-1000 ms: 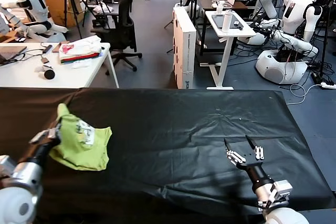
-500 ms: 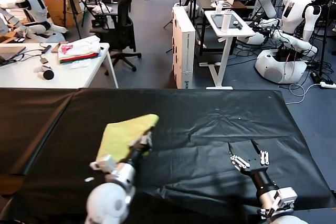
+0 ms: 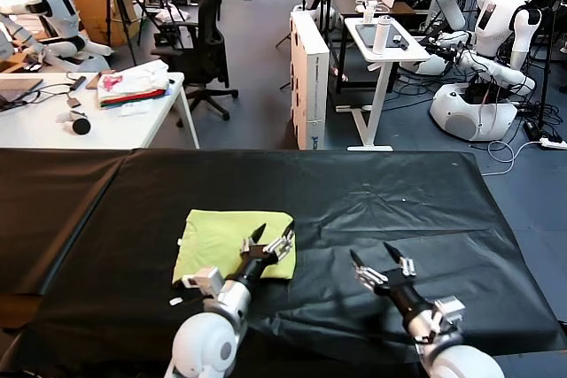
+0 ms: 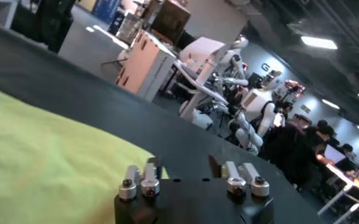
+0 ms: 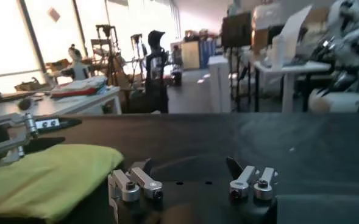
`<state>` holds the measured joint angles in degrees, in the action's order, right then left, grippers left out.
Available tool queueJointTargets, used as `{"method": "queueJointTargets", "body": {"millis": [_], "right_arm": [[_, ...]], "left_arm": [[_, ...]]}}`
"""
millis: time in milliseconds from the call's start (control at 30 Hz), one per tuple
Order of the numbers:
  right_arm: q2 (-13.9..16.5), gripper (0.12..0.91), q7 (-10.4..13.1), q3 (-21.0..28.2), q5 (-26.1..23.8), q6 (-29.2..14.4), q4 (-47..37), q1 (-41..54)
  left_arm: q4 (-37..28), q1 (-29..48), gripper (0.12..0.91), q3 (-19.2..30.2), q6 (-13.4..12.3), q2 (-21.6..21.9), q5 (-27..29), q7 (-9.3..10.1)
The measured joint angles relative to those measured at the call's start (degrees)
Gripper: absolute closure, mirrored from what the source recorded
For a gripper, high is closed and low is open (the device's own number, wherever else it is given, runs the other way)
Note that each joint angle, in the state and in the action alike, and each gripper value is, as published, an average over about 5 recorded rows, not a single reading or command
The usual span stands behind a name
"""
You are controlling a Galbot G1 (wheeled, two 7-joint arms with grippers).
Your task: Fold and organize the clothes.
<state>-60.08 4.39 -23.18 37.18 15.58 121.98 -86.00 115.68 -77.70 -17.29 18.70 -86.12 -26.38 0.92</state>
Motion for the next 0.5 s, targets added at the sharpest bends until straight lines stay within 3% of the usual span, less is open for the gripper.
{"method": "queueJointTargets", "body": {"millis": [167, 267, 500], "right_arm": [[-0.2, 0.118, 5.8, 5.8, 11.5, 6.4, -1.2, 6.6], [-1.1, 0.118, 8.6, 9.3, 15.7, 8.1, -2.7, 10.4], [-3.5, 0.118, 9.8, 16.0, 18.3, 9.0, -7.0, 17.3]], "left_arm": [[1.7, -0.7, 0.124, -2.4, -1.9, 3.4, 0.3, 0.7], [2.5, -1.5, 0.123, -3.9, -2.7, 5.4, 0.9, 0.75], [4.3, -3.2, 0.123, -5.9, -3.3, 6.9, 1.9, 0.84]]}}
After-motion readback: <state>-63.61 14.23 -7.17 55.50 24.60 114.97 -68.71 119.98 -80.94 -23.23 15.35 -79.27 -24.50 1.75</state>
